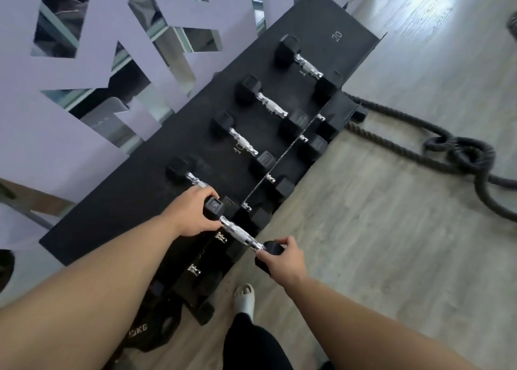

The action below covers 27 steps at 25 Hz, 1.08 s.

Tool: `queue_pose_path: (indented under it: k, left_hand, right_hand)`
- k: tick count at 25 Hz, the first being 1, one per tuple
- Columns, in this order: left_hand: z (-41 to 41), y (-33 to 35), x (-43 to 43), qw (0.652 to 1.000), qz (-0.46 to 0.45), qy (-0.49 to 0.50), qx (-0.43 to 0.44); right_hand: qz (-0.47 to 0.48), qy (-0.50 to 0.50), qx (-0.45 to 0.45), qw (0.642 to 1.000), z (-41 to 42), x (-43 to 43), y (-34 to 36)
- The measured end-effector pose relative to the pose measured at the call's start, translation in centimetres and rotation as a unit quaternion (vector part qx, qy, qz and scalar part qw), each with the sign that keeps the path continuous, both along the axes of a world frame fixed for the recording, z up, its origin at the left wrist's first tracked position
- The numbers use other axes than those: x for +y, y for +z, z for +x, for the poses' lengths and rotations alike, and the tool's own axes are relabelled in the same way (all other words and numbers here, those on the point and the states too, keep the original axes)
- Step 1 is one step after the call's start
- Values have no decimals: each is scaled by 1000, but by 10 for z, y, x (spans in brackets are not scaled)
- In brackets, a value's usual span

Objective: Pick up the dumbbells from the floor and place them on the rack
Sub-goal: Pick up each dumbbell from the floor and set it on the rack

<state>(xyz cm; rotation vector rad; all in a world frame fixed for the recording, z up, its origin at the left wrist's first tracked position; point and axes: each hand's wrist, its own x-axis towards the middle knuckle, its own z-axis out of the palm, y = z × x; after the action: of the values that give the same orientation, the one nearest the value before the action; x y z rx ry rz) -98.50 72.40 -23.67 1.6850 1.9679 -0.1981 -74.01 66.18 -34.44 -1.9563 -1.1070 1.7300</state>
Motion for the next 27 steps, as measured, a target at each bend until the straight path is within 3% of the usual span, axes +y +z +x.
queue_pose_path:
  k: [13, 23, 27]
  left_hand:
    - [-244, -43, 15, 998, -26, -53, 3]
    - [-262, -100, 3, 998, 17, -68, 8]
    - [-264, -104, 3, 998, 6, -63, 3]
  right_hand:
    - [-71, -57, -15, 996, -268, -17, -26]
    - [-68, -113, -104, 986, -295, -17, -58]
    - [-63, -82, -110, 988, -280, -12, -56]
